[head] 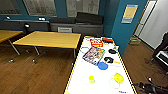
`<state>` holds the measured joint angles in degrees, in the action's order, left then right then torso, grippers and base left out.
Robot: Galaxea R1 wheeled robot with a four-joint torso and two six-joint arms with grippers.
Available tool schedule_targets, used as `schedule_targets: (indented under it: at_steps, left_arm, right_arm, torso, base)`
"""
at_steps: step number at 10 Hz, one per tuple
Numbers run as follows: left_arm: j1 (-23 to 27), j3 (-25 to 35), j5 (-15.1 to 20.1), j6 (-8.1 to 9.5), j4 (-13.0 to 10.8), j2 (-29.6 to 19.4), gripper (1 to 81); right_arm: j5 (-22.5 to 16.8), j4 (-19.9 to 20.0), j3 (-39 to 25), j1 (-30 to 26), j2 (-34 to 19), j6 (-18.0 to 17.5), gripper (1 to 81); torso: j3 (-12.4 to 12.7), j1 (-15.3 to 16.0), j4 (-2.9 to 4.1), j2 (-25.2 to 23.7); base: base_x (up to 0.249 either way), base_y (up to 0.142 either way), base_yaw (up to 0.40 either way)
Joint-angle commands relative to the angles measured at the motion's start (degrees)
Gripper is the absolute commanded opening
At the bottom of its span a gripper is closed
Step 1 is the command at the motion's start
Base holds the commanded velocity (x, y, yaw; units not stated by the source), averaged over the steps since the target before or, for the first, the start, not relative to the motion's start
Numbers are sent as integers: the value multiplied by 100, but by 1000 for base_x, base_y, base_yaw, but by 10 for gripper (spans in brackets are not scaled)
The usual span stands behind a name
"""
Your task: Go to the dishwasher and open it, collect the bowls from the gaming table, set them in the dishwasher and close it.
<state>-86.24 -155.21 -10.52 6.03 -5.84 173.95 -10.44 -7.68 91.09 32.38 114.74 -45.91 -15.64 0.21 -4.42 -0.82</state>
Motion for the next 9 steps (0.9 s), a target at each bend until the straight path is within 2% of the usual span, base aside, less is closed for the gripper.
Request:
schedule_targets:
  at_steps: [1,2,5,9]
  left_arm:
    - [85,8,331,-6,21,-9,811]
    - [93,8,331,-6,21,-17,811]
    - [120,8,340,-6,21,-26,811]
    - [120,-9,340,-6,21,-35,811]
  right_arm:
    - [-125,56,293,-772,-46,-75,811]
    - [-134,39,547,-763,190,-285,811]
    - [-134,-23,1067,-789,692,-305,811]
    - [-151,-6,1112,-1175,738,-305,811]
  torso:
    - [0,0,0,0]
    - [0,0,0,0]
    - [-2,0,0,0]
    - [-2,2,0,0]
  base:
    - [0,0,0]
    - [0,0,0]
    - [0,0,0]
    - [0,0,0]
